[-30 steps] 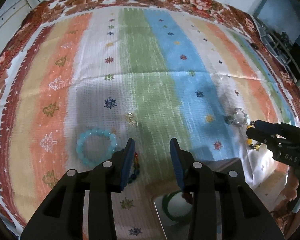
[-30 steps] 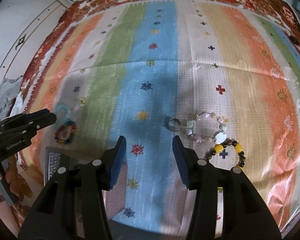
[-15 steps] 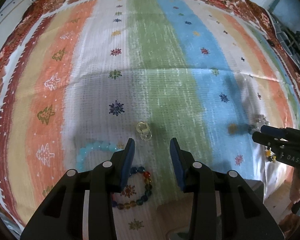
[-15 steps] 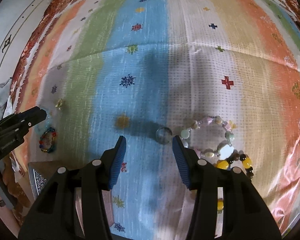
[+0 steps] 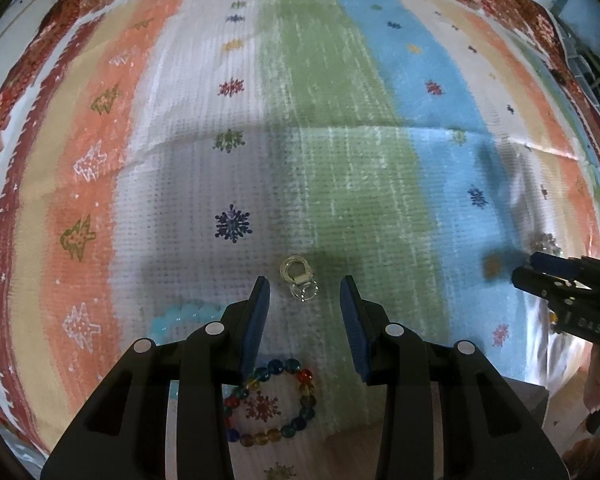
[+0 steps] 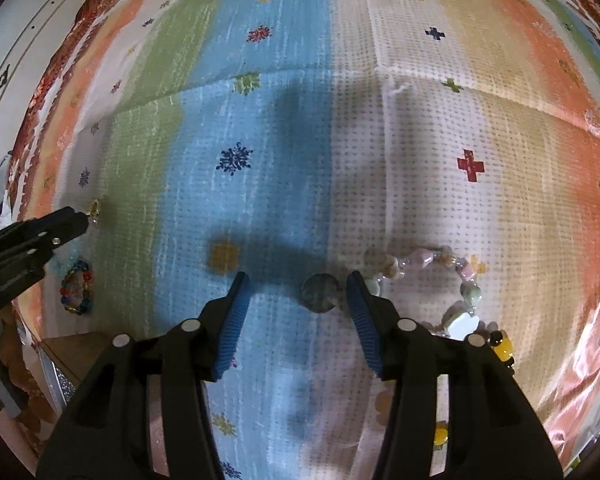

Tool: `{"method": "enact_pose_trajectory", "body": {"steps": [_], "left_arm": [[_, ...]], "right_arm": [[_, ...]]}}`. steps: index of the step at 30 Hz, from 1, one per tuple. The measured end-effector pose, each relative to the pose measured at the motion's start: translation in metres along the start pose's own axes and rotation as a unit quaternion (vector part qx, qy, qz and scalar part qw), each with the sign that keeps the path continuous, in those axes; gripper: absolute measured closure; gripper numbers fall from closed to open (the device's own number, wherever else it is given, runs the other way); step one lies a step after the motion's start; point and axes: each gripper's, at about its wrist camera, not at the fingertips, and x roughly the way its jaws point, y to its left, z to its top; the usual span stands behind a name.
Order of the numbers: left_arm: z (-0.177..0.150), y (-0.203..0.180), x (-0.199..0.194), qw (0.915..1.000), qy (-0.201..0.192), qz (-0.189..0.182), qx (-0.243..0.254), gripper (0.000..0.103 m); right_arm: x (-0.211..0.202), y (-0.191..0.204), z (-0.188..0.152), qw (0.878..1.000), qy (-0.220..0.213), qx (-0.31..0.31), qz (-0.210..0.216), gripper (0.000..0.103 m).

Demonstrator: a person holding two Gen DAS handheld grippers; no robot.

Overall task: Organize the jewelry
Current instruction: 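Grasp the small gold charm with the left tool while the right tool grasps the silver ring, then carry the charm and ring over the tin with both tools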

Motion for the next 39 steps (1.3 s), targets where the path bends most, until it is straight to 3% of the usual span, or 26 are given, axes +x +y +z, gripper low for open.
{"method": "enact_pose_trajectory", "body": {"steps": [17,23,27,39], "left_arm": [[0.002,0.004,0.019,0.9998,0.016,0.006,0.012,0.067],[0.0,-0.001,0.021,0.9994,0.01,0.024,0.024,0.078],[-0.003,-0.005,0.021,0.999,0.008,0.031,0.031,0.09],[0.0,-0.004,0.013,0.9993,0.005,0.022,0.031,0.093]], "right_arm": [[0.008,0.01,0.001,1.0,0.001,-0.01,-0.013,0.046],[0.01,0.015,-0.001,1.0,-0.001,-0.013,-0.018,0.046],[0.011,0.019,-0.001,0.999,-0.002,-0.017,-0.032,0.051],[0.008,0.011,0.001,1.0,-0.005,-0.005,-0.018,0.078]]}}
